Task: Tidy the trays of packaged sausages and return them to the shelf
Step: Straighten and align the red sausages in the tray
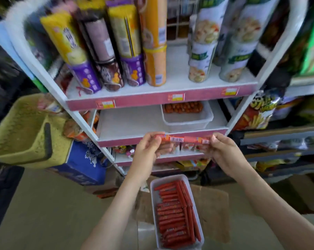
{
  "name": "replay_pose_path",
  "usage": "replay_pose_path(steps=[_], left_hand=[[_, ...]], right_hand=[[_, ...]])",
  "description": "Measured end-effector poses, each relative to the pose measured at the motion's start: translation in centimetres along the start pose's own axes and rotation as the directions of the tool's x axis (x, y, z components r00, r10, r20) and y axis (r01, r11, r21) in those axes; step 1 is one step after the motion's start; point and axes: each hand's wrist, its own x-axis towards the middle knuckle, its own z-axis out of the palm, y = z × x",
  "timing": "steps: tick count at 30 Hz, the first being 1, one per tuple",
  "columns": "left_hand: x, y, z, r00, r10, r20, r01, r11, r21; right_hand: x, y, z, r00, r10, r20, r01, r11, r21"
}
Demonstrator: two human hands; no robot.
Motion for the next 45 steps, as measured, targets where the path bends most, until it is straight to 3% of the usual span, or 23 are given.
replay_pose_path(steps=[7, 13, 15, 17, 18, 20, 22, 25, 27, 29, 31, 33, 35, 38, 41, 43, 45], left_hand=[[-0.4, 6.1, 3.4, 0.973, 0.231, 0.017, -0.229, 0.970, -0.076], [-0.5, 7.8, 6.0, 0.954, 0.295, 0.052, -0.286, 0.949, -0.130], [-0.3, 8.6, 6.4, 0.948, 0.315, 0.055, -0.302, 0.938, -0.172], [-0.2, 9.3, 6.6, 0.935, 0.350, 0.062, -0.341, 0.932, -0.123], [-0.1, 9.6, 6.7, 0.917, 0.392, 0.068, -0.391, 0.920, -0.028], [0.2, 9.9, 6.7, 0.845, 0.524, 0.103, -0.530, 0.798, 0.288], [0.7, 10.2, 6.8, 0.751, 0.632, 0.188, -0.618, 0.575, 0.535], [1.1, 10.6, 7.2, 0.650, 0.690, 0.318, -0.684, 0.349, 0.640], [1.4, 10.5, 7.5, 0.585, 0.712, 0.388, -0.708, 0.216, 0.672], [1.3, 10.5, 7.8, 0.545, 0.731, 0.410, -0.697, 0.123, 0.706], [1.0, 10.6, 8.0, 0.540, 0.731, 0.418, -0.686, 0.094, 0.721], [0.9, 10.5, 8.0, 0.560, 0.717, 0.415, -0.683, 0.116, 0.721], [0.7, 10.6, 7.9, 0.589, 0.699, 0.407, -0.683, 0.161, 0.713], [0.3, 11.2, 7.1, 0.722, 0.572, 0.389, -0.614, 0.270, 0.742], [-0.1, 11.6, 5.7, 0.815, 0.482, 0.323, -0.515, 0.348, 0.783], [-0.8, 12.1, 5.1, 0.850, 0.475, 0.228, -0.485, 0.536, 0.691], [-1.6, 12.5, 5.0, 0.886, 0.441, 0.146, -0.456, 0.767, 0.451]], right_hand=[[-0.9, -5.7, 2.8, 0.994, -0.094, 0.050, 0.085, 0.985, 0.153], [-0.2, -7.2, 4.7, 0.986, -0.154, 0.061, 0.140, 0.972, 0.187], [0.2, -7.8, 4.9, 0.984, -0.162, 0.076, 0.154, 0.982, 0.106], [0.3, -8.5, 5.1, 0.975, -0.207, 0.082, 0.219, 0.958, -0.184], [0.2, -9.0, 5.3, 0.964, -0.248, 0.093, 0.265, 0.893, -0.365], [-0.4, -10.4, 6.2, 0.930, -0.345, 0.129, 0.353, 0.733, -0.581], [-1.3, -11.9, 7.5, 0.853, -0.483, 0.198, 0.492, 0.616, -0.616], [-2.9, -13.3, 9.3, 0.680, -0.650, 0.340, 0.699, 0.434, -0.568], [-3.0, -13.5, 9.8, 0.585, -0.705, 0.400, 0.755, 0.294, -0.586], [-2.9, -13.5, 9.9, 0.543, -0.744, 0.390, 0.769, 0.255, -0.586], [-3.0, -13.6, 9.8, 0.552, -0.758, 0.348, 0.755, 0.278, -0.594], [-3.1, -13.7, 9.6, 0.598, -0.746, 0.292, 0.726, 0.351, -0.591], [-2.8, -13.5, 9.1, 0.671, -0.710, 0.212, 0.693, 0.500, -0.520], [-2.1, -13.1, 8.0, 0.763, -0.637, 0.107, 0.635, 0.708, -0.311], [-1.6, -13.0, 6.9, 0.822, -0.569, 0.021, 0.568, 0.817, -0.102], [-1.3, -13.0, 6.2, 0.852, -0.524, -0.012, 0.524, 0.851, 0.041], [-1.2, -12.9, 6.0, 0.876, -0.481, -0.010, 0.477, 0.865, 0.153]])
